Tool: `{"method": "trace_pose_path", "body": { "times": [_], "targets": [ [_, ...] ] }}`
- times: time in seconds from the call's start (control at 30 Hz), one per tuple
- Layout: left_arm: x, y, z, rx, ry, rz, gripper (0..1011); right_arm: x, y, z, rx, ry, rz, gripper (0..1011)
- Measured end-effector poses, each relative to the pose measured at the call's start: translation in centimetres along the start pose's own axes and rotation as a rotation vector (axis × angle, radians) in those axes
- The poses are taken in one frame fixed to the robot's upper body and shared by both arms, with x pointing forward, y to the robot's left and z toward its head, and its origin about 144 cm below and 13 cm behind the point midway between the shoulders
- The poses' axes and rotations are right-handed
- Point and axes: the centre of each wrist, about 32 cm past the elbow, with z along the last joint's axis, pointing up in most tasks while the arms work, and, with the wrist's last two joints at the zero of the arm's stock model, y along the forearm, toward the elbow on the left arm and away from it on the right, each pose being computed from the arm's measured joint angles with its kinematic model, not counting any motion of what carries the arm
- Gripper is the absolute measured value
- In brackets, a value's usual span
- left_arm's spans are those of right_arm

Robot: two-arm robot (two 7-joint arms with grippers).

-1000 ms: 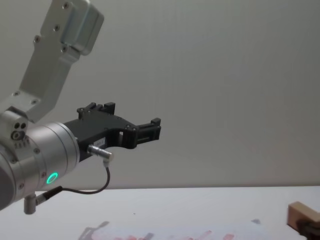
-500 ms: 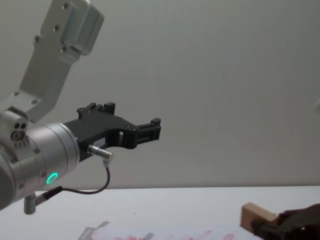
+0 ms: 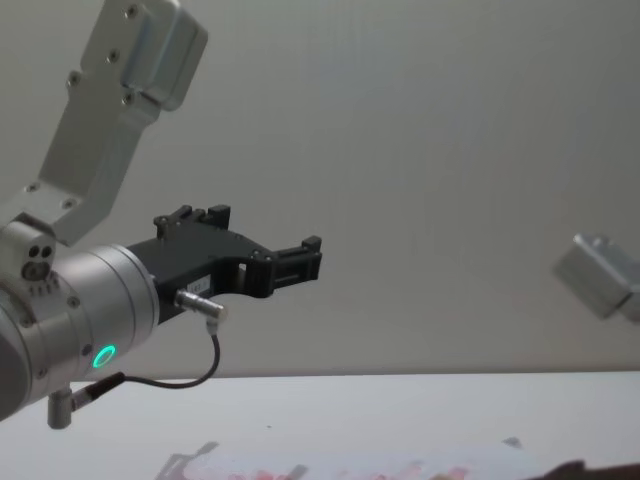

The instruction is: Use the one hand to pick up the stamp and affix it onto the A4 paper.

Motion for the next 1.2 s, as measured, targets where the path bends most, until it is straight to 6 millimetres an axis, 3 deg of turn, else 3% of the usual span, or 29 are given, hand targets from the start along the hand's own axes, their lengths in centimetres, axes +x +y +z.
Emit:
{"method": "trace_pose_path", "body": {
  "times": [0.63,1.2],
  "targets": [
    [0.0,0.0,0.0,0.000,0.000,0.000,1001,0.8,1.4,0.8,-0.093,-0.042,0.060,217],
    [0.0,0.0,0.0,0.000,0.000,0.000,1001,0.2,1.0,2.3,0.009,-0.180,0.020,217]
  ]
}}
